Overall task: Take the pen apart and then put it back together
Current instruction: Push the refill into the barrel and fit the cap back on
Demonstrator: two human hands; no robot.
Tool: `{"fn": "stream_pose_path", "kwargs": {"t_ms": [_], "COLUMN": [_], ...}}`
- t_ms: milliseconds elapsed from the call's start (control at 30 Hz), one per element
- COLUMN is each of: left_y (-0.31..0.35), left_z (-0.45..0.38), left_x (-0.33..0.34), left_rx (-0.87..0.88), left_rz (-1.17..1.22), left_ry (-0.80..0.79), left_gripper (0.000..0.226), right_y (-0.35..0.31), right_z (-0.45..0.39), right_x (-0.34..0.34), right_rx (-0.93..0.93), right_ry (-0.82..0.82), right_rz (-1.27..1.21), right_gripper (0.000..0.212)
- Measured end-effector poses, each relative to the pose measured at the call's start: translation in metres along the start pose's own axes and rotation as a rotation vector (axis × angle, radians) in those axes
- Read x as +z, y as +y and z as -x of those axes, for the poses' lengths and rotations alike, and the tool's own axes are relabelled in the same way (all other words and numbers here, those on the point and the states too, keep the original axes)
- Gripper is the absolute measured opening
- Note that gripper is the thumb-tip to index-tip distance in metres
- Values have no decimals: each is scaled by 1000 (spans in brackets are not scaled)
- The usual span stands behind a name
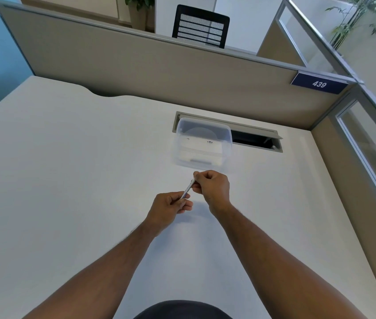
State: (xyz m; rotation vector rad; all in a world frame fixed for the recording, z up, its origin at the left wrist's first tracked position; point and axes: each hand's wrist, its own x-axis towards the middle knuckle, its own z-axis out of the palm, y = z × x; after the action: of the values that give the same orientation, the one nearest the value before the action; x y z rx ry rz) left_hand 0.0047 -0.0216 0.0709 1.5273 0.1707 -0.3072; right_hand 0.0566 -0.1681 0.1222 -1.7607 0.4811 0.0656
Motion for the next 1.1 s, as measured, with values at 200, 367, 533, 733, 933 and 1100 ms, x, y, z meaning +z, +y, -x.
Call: {"fn": "stream_pose_path", "kwargs": {"t_ms": [200,367,533,733,933,1100], "left_y": [7,20,15,-12,-34,-39], "left_z": [-5,-14,-19,-18,-18,-15], "left_x": [6,9,9,-11,-17,-14], "left_rx": [10,8,47,114,230,256], "left_rz": [-18,-11,-354,-653,-984,-1161], "left_ry": [22,-63,-28,91,1,-12], "left_gripper": [20,20,24,41,54,59], "right_y": [-7,-2,18,51,65,66], "right_z": [-4,-6,-9,-12,-7,-7], "right_x": [0,-1,-5,-8,0,3], "right_rx": [10,44,104,69,57,38], "right_ry": [34,-60,-24,-37,-19,-8], "right_rz": [6,-77,-85,435,589,627], "right_gripper": [21,17,18,21,15,17]}}
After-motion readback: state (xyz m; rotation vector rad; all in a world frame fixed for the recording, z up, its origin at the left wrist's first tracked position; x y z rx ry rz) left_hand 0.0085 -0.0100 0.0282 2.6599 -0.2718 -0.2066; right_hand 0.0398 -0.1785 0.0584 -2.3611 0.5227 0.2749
